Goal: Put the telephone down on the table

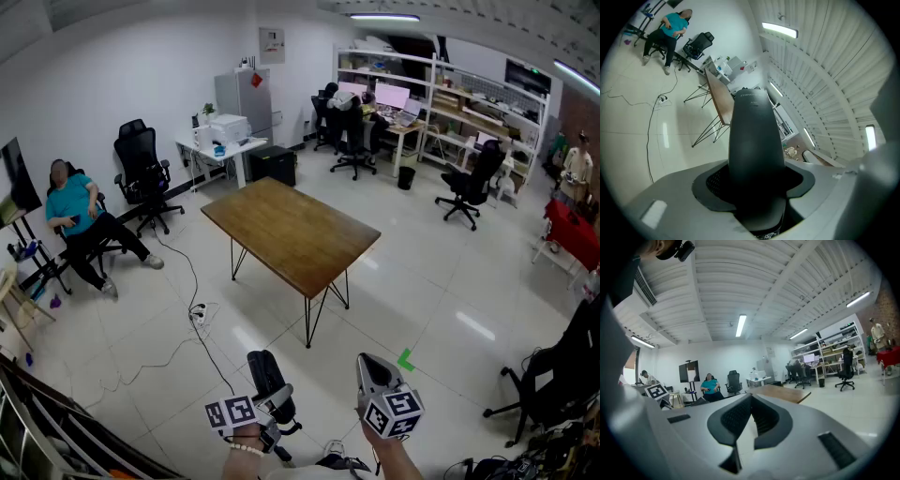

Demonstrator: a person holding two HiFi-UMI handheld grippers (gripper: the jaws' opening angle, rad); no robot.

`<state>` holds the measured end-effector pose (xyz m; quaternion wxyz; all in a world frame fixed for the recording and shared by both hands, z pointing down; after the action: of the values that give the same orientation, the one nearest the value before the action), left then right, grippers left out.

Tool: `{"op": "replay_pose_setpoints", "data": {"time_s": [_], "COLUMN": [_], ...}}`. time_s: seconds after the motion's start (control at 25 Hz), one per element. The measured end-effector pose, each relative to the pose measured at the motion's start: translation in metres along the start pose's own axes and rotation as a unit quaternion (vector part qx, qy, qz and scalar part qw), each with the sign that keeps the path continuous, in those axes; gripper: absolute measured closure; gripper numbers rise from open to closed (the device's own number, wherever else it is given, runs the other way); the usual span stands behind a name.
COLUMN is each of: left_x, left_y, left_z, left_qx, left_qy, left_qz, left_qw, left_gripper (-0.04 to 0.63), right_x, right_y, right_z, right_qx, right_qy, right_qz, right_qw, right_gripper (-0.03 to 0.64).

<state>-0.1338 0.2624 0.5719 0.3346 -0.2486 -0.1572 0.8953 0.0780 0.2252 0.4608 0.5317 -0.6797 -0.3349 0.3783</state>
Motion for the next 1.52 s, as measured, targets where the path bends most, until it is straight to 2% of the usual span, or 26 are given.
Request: {"op": "replay_pose_setpoints", "data": {"time_s": [0.4, 1.04, 1.24, 1.52], "left_x": [-0.014, -0.088, -0.102, -0.128], "left_y": [0.008, 0.012, 0.022, 0.053], "left_z": [-0.001, -0.017, -0.020, -0.011], "left_qx": [0.005, 0.017, 0.017, 0.012], "left_qy": [0.004, 0.008, 0.010, 0.017], "left_qz": [-0.008, -0.040, -0.050, -0.040], "left_qw": [0.9999, 0.9990, 0.9985, 0.9990], "left_gripper": [0.305, 0.307, 0.305, 0.305], "right_x": [-0.011, -0.037, -0.048, -0.085], "right_y": [0.005, 0.008, 0.013, 0.020], "right_z": [-0.012, -0.086, -0.095, -0.113], "right_qx": [0.003, 0.022, 0.032, 0.014], "right_qy": [0.010, 0.036, 0.046, 0.042], "right_qz": [-0.002, -0.002, -0.004, -0.012], "right_qw": [1.000, 0.999, 0.998, 0.999], "right_gripper": [0.606, 0.606, 0.606, 0.606]}}
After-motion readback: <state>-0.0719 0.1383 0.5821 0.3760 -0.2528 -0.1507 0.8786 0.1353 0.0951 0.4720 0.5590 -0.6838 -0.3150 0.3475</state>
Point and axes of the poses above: the fingertips, and each gripper's own axes: x backward along the fingers, z to its left, y out of its top, the point moved 3 cm from there along x, backward along the fingers, and after that the axes turned 2 degrees about z, right-handed, at the moved point
